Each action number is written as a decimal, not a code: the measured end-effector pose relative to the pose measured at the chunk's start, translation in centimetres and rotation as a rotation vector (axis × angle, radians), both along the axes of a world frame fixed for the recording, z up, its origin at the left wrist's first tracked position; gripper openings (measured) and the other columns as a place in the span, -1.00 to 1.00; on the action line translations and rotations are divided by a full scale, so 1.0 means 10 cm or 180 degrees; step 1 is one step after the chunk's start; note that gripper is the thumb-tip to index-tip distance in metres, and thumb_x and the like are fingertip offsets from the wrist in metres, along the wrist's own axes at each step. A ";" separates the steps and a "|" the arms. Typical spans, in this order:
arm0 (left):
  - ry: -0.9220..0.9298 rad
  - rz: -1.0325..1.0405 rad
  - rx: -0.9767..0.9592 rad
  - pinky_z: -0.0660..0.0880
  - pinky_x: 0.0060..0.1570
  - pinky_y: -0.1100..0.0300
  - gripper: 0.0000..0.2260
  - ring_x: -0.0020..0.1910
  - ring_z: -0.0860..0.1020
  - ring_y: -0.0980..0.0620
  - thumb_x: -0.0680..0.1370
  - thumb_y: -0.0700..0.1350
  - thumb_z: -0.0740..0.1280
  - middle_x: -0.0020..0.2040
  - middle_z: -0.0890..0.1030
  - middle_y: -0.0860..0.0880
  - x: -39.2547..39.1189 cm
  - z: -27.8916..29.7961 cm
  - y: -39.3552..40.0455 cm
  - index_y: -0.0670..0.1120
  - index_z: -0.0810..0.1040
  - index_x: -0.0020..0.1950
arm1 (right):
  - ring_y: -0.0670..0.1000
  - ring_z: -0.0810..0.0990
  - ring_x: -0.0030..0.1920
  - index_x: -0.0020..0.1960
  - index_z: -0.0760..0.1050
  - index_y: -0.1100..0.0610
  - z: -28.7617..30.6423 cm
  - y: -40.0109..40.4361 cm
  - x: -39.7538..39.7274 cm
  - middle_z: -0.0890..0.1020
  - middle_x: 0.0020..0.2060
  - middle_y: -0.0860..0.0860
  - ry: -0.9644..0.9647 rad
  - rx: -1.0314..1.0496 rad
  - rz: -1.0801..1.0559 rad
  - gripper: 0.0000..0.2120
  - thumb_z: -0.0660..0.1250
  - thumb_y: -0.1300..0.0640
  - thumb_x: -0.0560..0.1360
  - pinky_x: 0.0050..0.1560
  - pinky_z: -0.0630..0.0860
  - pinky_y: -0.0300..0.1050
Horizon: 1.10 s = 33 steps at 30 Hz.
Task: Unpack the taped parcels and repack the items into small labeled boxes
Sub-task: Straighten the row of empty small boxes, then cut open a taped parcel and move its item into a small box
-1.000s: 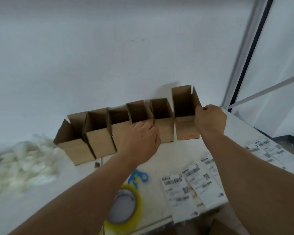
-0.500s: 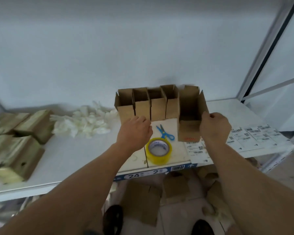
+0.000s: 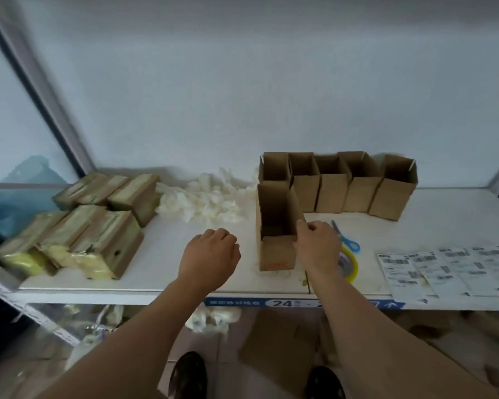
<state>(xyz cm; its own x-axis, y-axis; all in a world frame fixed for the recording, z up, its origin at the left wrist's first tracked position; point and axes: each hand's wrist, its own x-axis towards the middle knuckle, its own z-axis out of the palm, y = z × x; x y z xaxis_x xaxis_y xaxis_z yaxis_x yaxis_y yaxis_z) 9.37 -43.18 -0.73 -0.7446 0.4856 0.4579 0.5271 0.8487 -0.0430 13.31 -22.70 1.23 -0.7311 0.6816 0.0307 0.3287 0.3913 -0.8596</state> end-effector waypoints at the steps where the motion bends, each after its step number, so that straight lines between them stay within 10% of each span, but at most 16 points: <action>1: -0.0012 0.0025 0.0029 0.47 -0.32 0.13 -0.83 -0.27 0.57 -0.01 0.55 -0.05 0.30 -0.20 0.63 0.03 -0.01 -0.06 -0.03 -0.05 0.65 -0.15 | 0.03 0.58 -0.19 -0.07 0.58 0.14 -0.06 -0.03 -0.07 0.62 -0.23 0.06 -0.0004 -0.0051 0.0004 -0.75 0.23 0.00 0.58 -0.15 0.57 0.00; 11: -0.0005 0.0087 0.0166 0.48 -0.34 0.13 -0.80 -0.28 0.57 0.01 0.55 -0.04 0.27 -0.19 0.64 0.04 -0.27 -0.26 -0.17 -0.05 0.64 -0.16 | 0.02 0.59 -0.12 0.05 0.56 0.12 -0.38 -0.11 -0.41 0.63 -0.15 0.01 -0.0196 -0.0026 0.0047 -0.65 0.14 -0.11 0.61 -0.17 0.49 -0.08; 16: 0.0125 -0.0064 0.0017 0.48 -0.29 0.11 -0.77 -0.24 0.58 -0.02 0.58 -0.04 0.23 -0.18 0.63 0.02 -0.37 -0.22 -0.16 -0.06 0.64 -0.13 | 0.10 0.45 0.19 0.28 0.48 0.06 -0.26 -0.25 -0.30 0.49 0.20 0.07 -0.0082 0.1234 -0.0087 -0.53 0.13 -0.24 0.57 0.12 0.42 0.04; 23: 0.0366 -0.0148 -0.0315 0.42 -0.35 0.10 -0.82 -0.35 0.52 -0.07 0.51 -0.10 0.37 -0.33 0.55 -0.02 -0.41 -0.03 -0.51 -0.10 0.56 -0.28 | 0.04 0.54 0.07 0.04 0.60 0.07 -0.11 -0.67 -0.34 0.61 0.05 0.00 0.0544 0.3139 0.1351 -0.79 0.24 0.01 0.59 0.17 0.43 -0.03; 33: 0.0410 0.0659 -0.0080 0.46 -0.27 0.10 -0.78 -0.25 0.56 -0.10 0.54 -0.07 0.24 -0.24 0.60 -0.02 -0.45 -0.09 -1.60 -0.10 0.61 -0.22 | 0.08 0.53 -0.03 0.03 0.59 0.10 -0.26 -1.73 -0.78 0.61 -0.03 0.03 0.0253 0.3226 0.2405 -0.77 0.18 0.06 0.59 -0.01 0.46 -0.01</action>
